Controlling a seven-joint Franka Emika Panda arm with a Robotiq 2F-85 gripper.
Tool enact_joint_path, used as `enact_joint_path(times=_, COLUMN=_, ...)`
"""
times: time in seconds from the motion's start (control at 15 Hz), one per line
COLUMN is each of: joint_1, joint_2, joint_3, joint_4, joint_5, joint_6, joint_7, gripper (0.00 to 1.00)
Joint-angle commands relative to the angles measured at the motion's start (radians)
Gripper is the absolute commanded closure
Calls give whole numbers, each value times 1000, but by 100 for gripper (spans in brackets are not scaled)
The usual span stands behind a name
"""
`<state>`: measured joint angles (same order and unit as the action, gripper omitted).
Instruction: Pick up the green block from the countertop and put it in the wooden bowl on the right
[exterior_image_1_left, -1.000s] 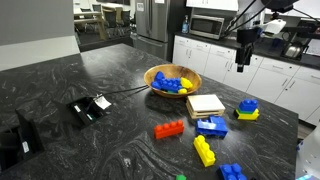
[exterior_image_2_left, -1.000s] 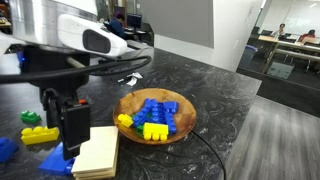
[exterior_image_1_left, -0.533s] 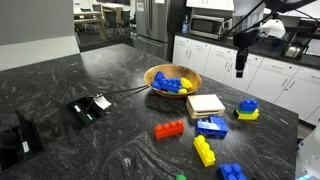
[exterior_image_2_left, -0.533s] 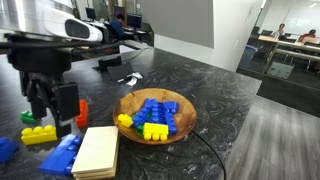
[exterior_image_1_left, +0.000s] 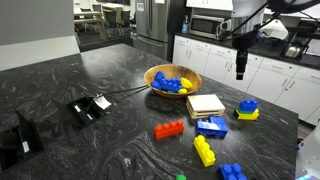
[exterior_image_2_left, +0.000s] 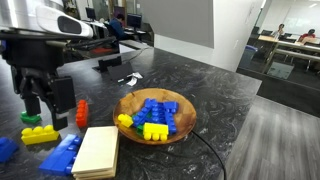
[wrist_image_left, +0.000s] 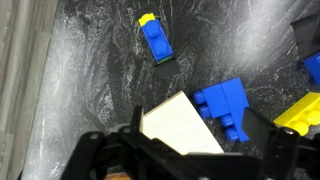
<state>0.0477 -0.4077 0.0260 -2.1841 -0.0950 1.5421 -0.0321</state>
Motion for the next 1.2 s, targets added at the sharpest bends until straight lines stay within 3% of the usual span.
enact_joint_path(times=0.0, joint_1=-3, joint_2=1, joint_3=3, joint_4=2, joint_5=1, joint_6=-2, joint_7=-1, gripper=0)
enact_joint_path(times=0.47, joint_1=72, joint_2=52, joint_3=52, joint_4=18, joint_5=19, joint_6=64, joint_7=-63, gripper=0)
enact_joint_path(times=0.8, joint_1=162, joint_2=99, joint_3=103, joint_4=24, joint_5=51, joint_6=224, joint_7=-196, gripper=0)
enact_joint_path(times=1.0, joint_1=191, joint_2=93, joint_3=99, joint_4=12, joint_5=92, joint_6=300, joint_7=-293, gripper=0)
enact_joint_path(times=1.13, joint_1=181, joint_2=96, joint_3=116, joint_4=13, joint_5=70, joint_6=280, joint_7=-245, gripper=0)
